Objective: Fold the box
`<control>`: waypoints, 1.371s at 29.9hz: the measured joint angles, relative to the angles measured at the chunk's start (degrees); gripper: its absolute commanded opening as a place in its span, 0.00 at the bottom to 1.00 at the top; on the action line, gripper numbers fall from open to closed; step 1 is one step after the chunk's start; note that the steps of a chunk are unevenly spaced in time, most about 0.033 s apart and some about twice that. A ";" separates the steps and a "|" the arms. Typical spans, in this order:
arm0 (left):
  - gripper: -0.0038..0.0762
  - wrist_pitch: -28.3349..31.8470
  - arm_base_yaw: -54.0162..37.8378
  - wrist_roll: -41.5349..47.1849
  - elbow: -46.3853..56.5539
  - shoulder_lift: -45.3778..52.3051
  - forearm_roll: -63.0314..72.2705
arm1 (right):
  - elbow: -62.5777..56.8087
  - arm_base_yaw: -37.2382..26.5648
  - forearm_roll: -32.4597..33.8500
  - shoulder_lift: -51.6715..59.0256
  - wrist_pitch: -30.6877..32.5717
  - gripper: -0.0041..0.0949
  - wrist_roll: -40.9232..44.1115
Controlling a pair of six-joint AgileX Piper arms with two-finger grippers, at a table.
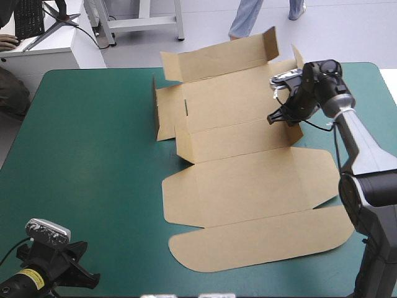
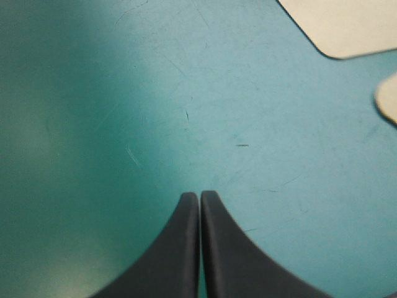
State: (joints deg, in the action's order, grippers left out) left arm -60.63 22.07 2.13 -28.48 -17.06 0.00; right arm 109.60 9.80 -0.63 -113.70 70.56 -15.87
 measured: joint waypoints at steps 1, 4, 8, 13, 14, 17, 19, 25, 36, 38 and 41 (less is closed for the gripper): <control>0.04 0.00 0.00 0.00 0.00 0.00 0.00 | 1.60 1.00 0.63 -1.12 0.00 0.04 -2.09; 0.04 0.00 0.00 0.05 0.00 0.00 0.00 | 6.82 4.11 0.03 -4.98 -0.71 0.04 -8.00; 0.04 0.00 0.00 0.05 0.00 0.00 0.00 | 11.76 8.18 -0.46 -8.48 -3.65 0.04 -17.70; 0.04 -0.05 0.00 0.05 0.00 0.00 0.00 | 14.44 13.63 -1.08 -10.18 -9.96 0.04 -29.90; 0.04 -0.05 0.00 0.05 0.00 0.00 0.00 | 14.48 14.58 -1.08 -10.18 -11.00 0.04 -31.64; 0.04 -0.05 0.00 0.05 0.00 0.00 0.00 | 14.75 18.36 -1.14 -10.18 -14.08 0.04 -36.79; 0.04 -0.05 0.00 0.05 0.00 0.00 0.00 | 14.75 20.96 -1.31 -10.18 -15.69 0.04 -39.84; 0.04 -0.05 0.00 0.05 0.00 0.00 0.00 | 14.75 25.97 -7.86 -10.29 -16.39 0.04 -48.74; 0.04 -0.05 0.00 0.05 0.00 0.00 0.00 | 14.75 27.30 -11.53 -10.34 -13.42 0.04 -53.25; 0.04 -0.05 0.00 0.05 0.00 0.00 0.00 | 14.75 27.30 -12.52 -10.34 -13.23 0.04 -53.21; 0.04 -0.05 0.00 0.05 0.00 0.00 0.00 | 14.75 27.30 -13.01 -10.34 -13.41 0.14 -52.17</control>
State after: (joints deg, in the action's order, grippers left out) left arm -60.69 22.07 2.19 -28.48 -17.06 0.00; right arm 124.35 37.09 -13.65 -124.05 57.14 -68.04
